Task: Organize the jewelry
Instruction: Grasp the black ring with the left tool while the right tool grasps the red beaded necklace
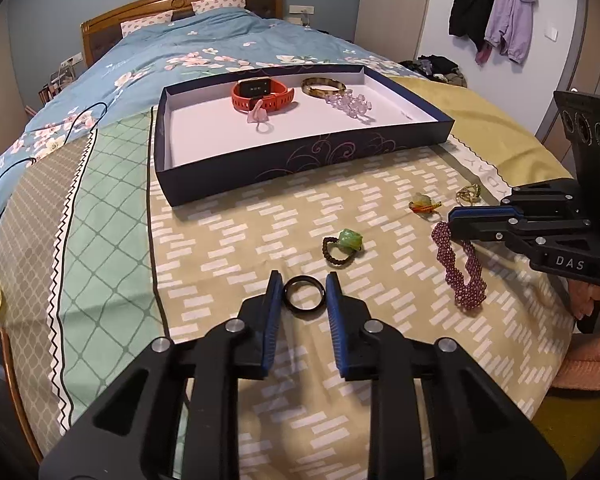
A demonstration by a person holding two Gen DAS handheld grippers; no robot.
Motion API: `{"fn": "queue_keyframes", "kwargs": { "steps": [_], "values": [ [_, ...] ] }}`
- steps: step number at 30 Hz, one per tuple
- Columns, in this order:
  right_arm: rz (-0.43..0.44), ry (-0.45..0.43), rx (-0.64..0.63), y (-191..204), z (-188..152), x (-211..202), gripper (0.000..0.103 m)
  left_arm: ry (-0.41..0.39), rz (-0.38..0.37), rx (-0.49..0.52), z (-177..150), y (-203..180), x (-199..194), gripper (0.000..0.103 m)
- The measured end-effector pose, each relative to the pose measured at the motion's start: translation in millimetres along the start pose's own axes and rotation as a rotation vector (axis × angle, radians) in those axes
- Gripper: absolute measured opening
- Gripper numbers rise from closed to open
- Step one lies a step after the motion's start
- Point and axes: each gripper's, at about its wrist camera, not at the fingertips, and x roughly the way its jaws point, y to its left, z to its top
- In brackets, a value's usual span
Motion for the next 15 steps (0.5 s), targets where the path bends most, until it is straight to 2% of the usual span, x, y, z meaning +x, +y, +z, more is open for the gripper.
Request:
{"fn": "queue_keyframes", "kwargs": {
  "steps": [15],
  "values": [
    [0.057, -0.106, 0.018, 4, 17, -31, 0.003, -0.066, -0.010, -0.015, 1, 1, -18, 0.022]
  ]
}}
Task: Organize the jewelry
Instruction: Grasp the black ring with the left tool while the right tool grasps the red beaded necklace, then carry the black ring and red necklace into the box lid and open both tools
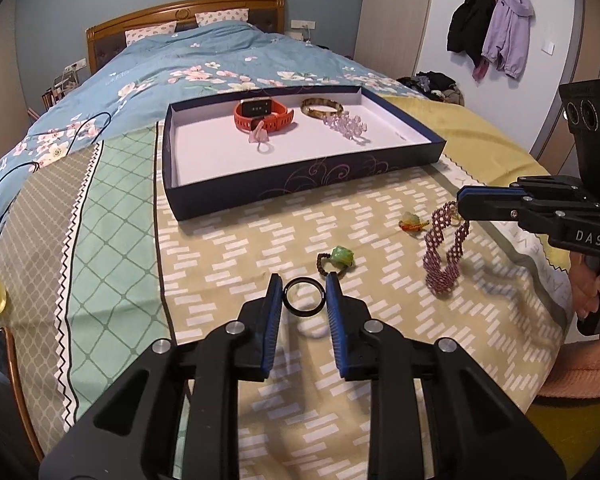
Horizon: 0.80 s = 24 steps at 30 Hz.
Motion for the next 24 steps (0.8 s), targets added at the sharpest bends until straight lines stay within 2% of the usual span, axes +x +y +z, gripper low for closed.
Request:
{"fn": "queue_keyframes", "kwargs": {
  "steps": [24],
  "values": [
    [-0.032, -0.125, -0.012, -14, 46, -21, 0.003, -0.109, 0.013, 0.036, 38, -1, -15, 0.022]
  ]
}}
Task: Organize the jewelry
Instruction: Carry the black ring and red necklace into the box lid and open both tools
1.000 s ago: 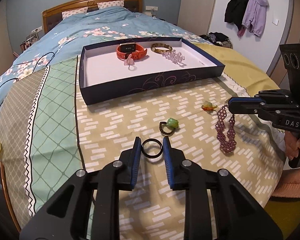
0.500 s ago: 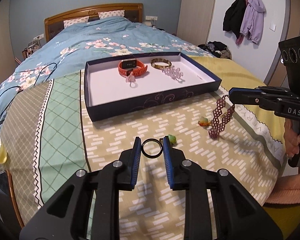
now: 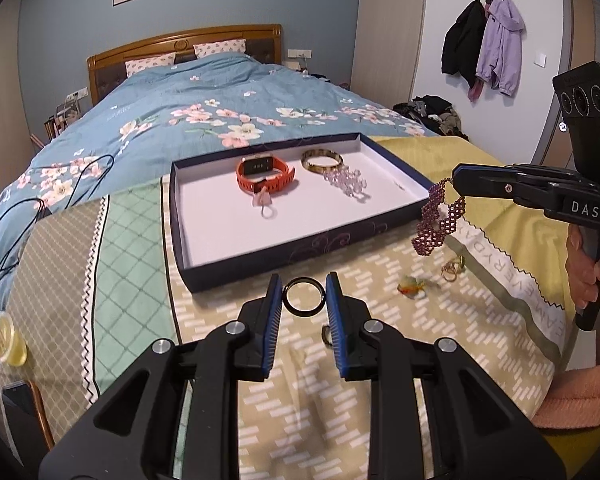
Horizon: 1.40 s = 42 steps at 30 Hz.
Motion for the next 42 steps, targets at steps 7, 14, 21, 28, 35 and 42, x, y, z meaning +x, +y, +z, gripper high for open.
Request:
{"fn": "queue_keyframes", "kwargs": {
  "steps": [7, 14, 21, 28, 35, 42],
  "values": [
    [-0.014, -0.025, -0.007, -5, 14, 2, 0.003, -0.019, -0.001, 0.004, 11, 2, 2, 0.022],
    [-0.027, -0.047, -0.006, -12, 28, 9, 0.003, -0.028, 0.002, 0.003, 22, 6, 8, 0.022],
    [-0.039, -0.052, 0.005, -20, 39, 20, 0.003, -0.027, 0.006, 0.008, 33, 8, 18, 0.022],
    [-0.046, -0.037, 0.025, -29, 43, 35, 0.003, -0.022, 0.015, 0.016, 41, 10, 29, 0.022],
    [-0.052, -0.028, 0.052, -37, 46, 47, 0.003, -0.008, 0.027, 0.013, 49, 14, 44, 0.022],
    [-0.056, -0.011, 0.086, -49, 47, 62, 0.003, 0.013, 0.033, 0.007, 52, 19, 60, 0.022]
  ]
}}
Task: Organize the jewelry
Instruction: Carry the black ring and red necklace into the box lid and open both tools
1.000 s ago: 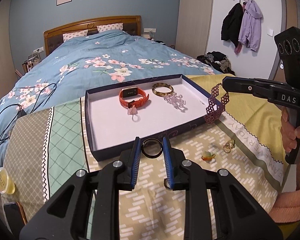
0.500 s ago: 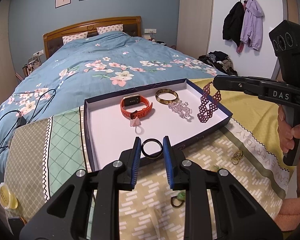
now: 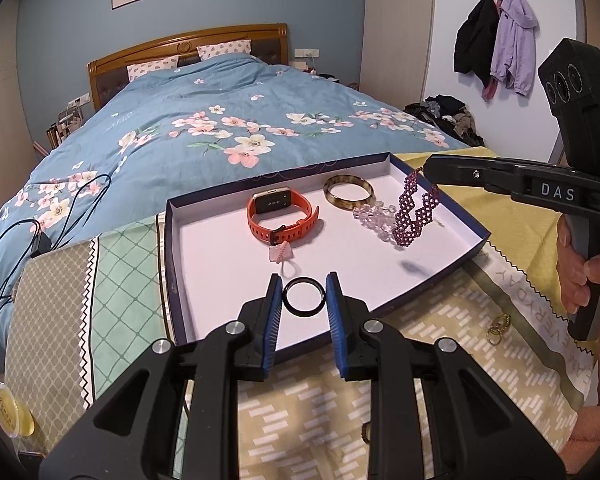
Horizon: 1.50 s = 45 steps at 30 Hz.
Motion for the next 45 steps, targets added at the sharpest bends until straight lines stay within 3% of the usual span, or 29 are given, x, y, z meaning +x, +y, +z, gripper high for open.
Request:
{"fn": "queue_keyframes", "kwargs": {
  "steps": [45],
  "values": [
    [0.003, 0.036, 0.078, -23, 8, 31, 0.003, 0.108, 0.017, -0.022, 12, 12, 60, 0.022]
  ]
}}
